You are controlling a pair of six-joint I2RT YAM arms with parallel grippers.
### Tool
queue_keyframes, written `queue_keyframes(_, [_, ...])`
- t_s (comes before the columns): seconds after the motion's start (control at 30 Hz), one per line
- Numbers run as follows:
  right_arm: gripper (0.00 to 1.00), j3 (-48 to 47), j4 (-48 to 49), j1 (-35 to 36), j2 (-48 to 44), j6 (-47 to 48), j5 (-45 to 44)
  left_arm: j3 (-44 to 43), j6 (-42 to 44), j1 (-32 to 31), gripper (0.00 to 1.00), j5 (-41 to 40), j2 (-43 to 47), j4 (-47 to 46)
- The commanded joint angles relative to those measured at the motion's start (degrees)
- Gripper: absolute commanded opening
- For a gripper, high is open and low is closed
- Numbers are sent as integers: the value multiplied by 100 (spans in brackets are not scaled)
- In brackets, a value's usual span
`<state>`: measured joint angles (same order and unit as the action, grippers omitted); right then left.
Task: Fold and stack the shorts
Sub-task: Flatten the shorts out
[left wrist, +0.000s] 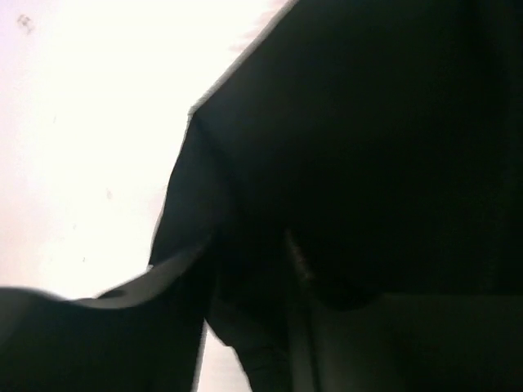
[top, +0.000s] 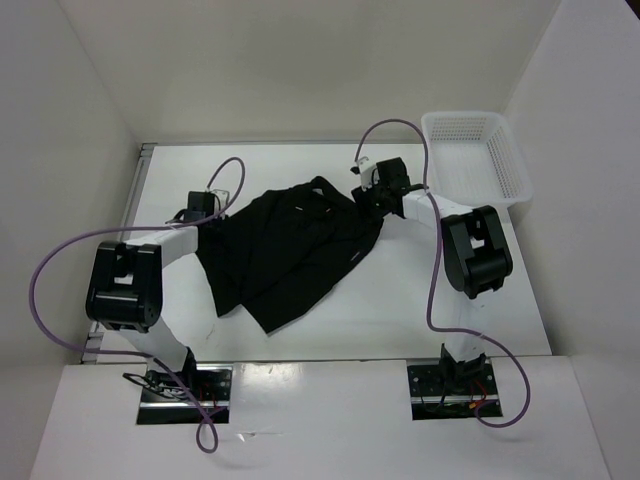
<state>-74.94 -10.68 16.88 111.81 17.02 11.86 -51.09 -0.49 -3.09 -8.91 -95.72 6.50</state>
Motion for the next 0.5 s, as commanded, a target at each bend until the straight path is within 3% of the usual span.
queue_keyframes(0.0, [53,162,-206,-10,-211,257,272,-67,49,72,41,188,-420,352])
queue_keyframes(0.03, [59,224,-294,-10,-290,450,447,-129,49,72,20,188,-421,212])
queue_keyframes(0.17, [57,576,-496,95,-457,671,572,-541,49,72,0,30,-544,-219])
queue_keyframes(0.27, [28,787,-497,165,-598,733,572,-1410,49,72,0,-154,-781,-456])
queue_keyframes(0.3, [10,883,-436,218,-599,733,476,-1656,49,72,0,-207,-903,-509])
queue_keyframes(0.33, [4,884,-435,219,-651,733,475,-2146,49,72,2,-321,-965,-510])
queue_keyframes(0.47, [0,963,-469,219,-976,680,326,-3377,49,133,14,-542,-1282,-237])
